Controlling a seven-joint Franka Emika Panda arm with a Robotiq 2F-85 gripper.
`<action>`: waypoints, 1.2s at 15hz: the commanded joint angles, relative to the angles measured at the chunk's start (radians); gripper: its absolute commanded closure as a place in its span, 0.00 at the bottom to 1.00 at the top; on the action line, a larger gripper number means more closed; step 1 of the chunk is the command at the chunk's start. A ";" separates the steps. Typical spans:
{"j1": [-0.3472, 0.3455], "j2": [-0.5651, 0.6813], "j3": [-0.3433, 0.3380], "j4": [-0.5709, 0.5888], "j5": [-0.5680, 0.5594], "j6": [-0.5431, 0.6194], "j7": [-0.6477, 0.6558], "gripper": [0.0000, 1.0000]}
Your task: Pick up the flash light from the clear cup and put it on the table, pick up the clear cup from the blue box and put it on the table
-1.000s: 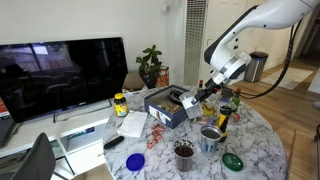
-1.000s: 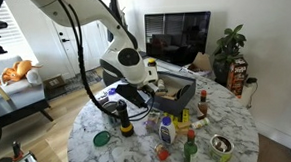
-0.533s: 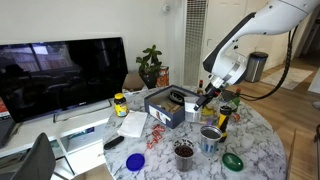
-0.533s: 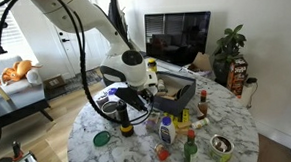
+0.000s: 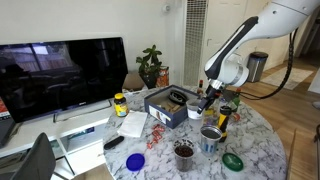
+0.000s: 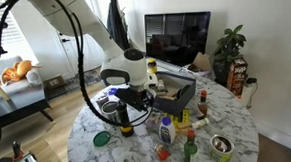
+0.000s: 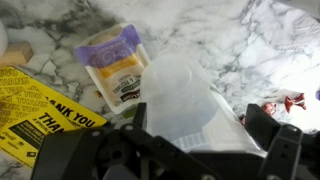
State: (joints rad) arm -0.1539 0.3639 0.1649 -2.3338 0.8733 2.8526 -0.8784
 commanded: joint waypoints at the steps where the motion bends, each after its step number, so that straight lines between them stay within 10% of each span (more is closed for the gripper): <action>1: 0.047 -0.017 -0.057 -0.005 -0.118 -0.078 0.125 0.00; 9: 0.038 -0.047 -0.091 0.063 -0.365 -0.418 0.370 0.00; 18: 0.054 -0.129 -0.110 0.100 -0.532 -0.439 0.527 0.00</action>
State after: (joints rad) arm -0.1199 0.2785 0.0639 -2.2261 0.3915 2.4293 -0.4105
